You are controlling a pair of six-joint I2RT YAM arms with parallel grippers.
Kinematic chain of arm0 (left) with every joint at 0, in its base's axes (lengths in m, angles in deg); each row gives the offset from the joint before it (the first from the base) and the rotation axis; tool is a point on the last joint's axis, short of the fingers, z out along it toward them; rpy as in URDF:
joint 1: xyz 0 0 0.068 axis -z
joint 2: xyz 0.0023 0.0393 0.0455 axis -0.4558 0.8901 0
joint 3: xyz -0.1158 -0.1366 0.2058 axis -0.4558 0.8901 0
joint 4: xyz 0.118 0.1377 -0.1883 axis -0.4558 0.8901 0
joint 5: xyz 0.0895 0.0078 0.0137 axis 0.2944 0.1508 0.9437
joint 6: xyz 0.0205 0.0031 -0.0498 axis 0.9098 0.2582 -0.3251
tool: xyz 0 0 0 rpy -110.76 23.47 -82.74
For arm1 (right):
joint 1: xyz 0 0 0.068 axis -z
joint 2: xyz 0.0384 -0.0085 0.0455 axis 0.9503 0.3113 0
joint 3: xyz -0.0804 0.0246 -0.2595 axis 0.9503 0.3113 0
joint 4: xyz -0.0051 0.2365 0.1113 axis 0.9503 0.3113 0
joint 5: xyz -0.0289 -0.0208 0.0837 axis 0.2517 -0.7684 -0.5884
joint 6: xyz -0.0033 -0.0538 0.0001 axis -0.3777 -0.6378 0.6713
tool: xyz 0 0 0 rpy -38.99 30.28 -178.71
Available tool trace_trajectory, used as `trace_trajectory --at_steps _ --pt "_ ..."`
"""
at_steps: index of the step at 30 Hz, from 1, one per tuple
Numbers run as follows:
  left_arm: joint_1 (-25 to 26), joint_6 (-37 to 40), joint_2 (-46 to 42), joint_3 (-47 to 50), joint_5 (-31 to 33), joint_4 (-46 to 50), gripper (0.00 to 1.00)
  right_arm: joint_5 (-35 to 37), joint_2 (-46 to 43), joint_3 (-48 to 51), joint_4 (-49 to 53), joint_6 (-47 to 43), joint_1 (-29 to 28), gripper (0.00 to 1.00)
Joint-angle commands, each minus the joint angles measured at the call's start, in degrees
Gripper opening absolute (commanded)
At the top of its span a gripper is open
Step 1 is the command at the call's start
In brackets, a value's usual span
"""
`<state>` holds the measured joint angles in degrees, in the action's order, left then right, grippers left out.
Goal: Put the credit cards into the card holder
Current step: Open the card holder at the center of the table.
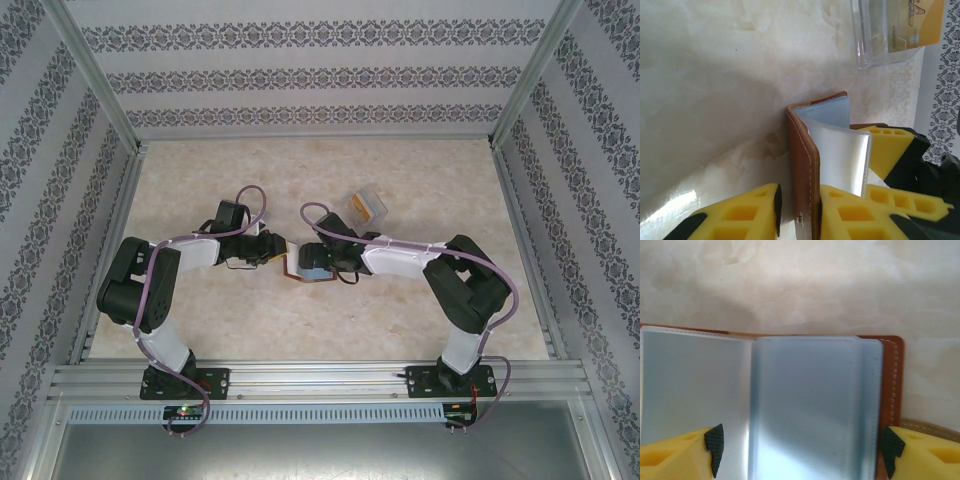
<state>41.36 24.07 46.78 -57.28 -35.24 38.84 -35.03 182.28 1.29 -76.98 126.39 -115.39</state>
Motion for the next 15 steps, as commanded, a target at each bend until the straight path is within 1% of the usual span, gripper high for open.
trace_trajectory --at_steps 1,3,4,5,6,8,9,11,13,15 --pt "-0.43 -1.98 0.06 -0.27 -1.03 -2.84 0.35 1.33 1.75 -3.78 5.9 -2.64 -1.81 0.88" --pt "-0.94 -3.31 -0.5 0.86 -0.98 -5.05 0.63 5.07 3.23 -6.91 10.98 -4.51 -2.97 0.96" --pt "-1.22 -3.58 -0.66 1.08 -1.04 -5.49 0.69 7.04 3.94 -8.29 13.14 -5.32 -3.58 0.98" --pt "-1.46 -3.9 -0.83 1.25 -1.11 -5.83 0.74 9.15 4.86 -9.62 15.02 -6.19 -4.27 0.98" --pt "-1.75 -4.0 -0.95 1.33 -1.23 -5.93 0.78 10.04 5.65 -10.53 16.16 -7.04 -4.82 0.98" --pt "-2.14 -4.37 -1.43 1.69 -1.04 -6.27 0.85 9.54 6.59 -11.53 16.56 -7.91 -5.63 0.98" --pt "-2.26 -4.35 -1.49 1.95 -0.83 -6.41 0.88 9.01 6.89 -11.8 16.45 -8.21 -5.97 0.98" --pt "-2.37 -4.17 -1.09 1.86 -0.83 -6.34 0.89 9.3 7.48 -12.19 16.36 -8.43 -6.47 0.98" --pt "-2.47 -4.02 -0.29 1.59 -0.79 -5.83 0.89 9.91 7.88 -12.52 16.45 -8.58 -6.74 0.98" --pt "-2.5 -2.72 0.08 1.46 0.91 -4.16 0.86 10.1 7.96 -12.73 16.45 -8.58 -6.88 0.98"
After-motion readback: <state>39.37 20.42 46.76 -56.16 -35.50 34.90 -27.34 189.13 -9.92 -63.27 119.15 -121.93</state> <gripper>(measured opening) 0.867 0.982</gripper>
